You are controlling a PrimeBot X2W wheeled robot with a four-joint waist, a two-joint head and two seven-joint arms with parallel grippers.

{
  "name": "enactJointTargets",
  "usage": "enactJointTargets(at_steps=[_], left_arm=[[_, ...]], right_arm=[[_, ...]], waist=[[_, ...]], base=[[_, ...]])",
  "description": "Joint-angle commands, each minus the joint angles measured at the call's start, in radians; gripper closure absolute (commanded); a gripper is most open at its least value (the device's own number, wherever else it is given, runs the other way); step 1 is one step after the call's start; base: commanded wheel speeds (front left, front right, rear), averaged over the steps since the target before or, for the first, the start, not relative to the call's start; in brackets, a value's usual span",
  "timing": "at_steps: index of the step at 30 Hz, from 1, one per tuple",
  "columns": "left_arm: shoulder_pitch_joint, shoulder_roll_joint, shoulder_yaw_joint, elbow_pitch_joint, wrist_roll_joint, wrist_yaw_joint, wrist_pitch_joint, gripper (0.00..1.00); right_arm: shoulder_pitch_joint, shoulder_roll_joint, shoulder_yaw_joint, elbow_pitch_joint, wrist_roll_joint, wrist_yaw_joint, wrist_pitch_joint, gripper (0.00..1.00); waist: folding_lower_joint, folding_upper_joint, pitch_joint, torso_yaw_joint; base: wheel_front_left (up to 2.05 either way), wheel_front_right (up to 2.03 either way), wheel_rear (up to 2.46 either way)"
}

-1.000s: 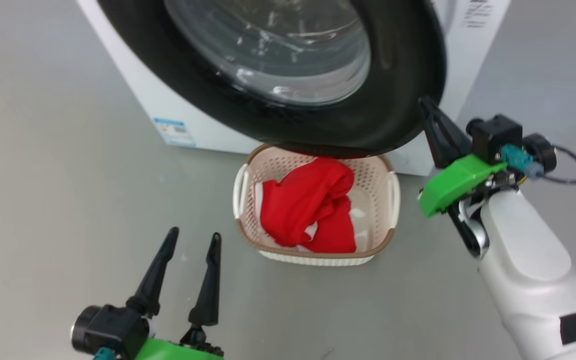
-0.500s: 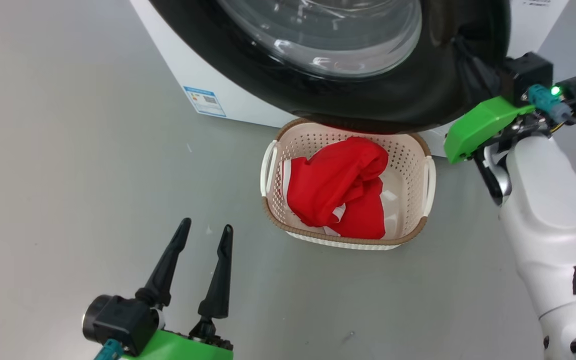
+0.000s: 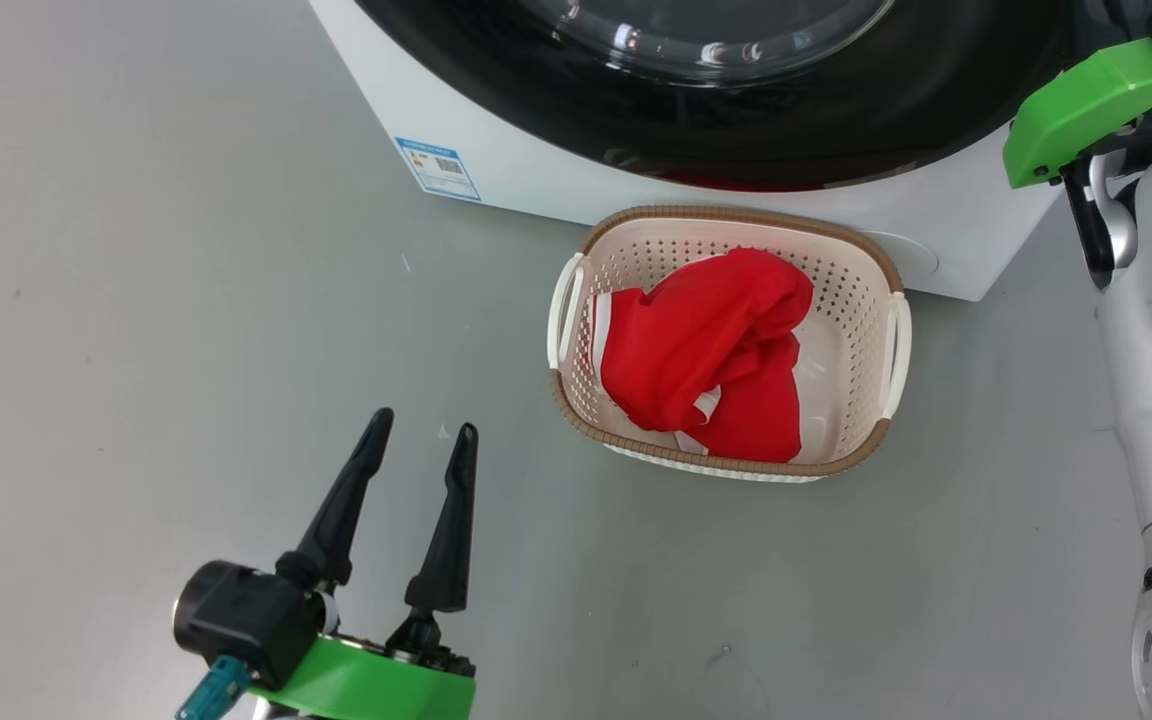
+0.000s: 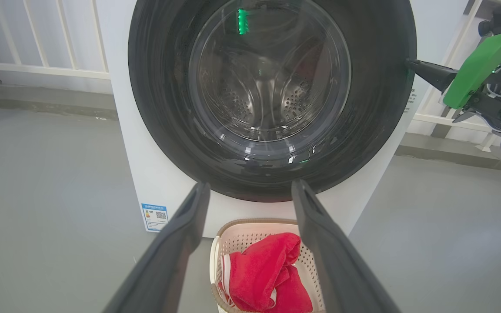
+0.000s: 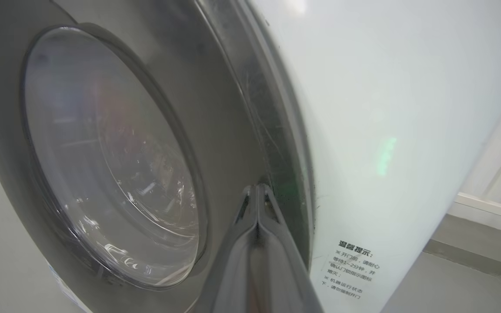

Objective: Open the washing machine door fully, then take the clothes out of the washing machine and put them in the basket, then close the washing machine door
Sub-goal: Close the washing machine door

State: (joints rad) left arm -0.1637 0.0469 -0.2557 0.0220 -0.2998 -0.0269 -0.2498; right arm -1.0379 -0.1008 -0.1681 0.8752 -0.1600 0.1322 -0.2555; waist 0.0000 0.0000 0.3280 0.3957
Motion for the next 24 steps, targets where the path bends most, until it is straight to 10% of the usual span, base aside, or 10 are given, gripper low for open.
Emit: enactJointTargets(at_steps=[1, 24], left_arm=[[-0.028, 0.006, 0.031, -0.018, 0.005, -0.006, -0.012, 0.00], [-0.037, 0.004, 0.041, -0.012, 0.020, -0.014, -0.012, 0.00]], right_arm=[[-0.036, 0.013, -0.005, -0.015, -0.018, -0.002, -0.006, 1.00], [-0.030, 0.042, 0.043, -0.018, 0.022, -0.002, -0.006, 1.00]], waist=[[0.0000, 0.0000, 0.003, 0.006], [0.0000, 0.0000, 0.006, -0.044]], base=[[0.00, 0.00, 0.00], [0.00, 0.00, 0.00]])
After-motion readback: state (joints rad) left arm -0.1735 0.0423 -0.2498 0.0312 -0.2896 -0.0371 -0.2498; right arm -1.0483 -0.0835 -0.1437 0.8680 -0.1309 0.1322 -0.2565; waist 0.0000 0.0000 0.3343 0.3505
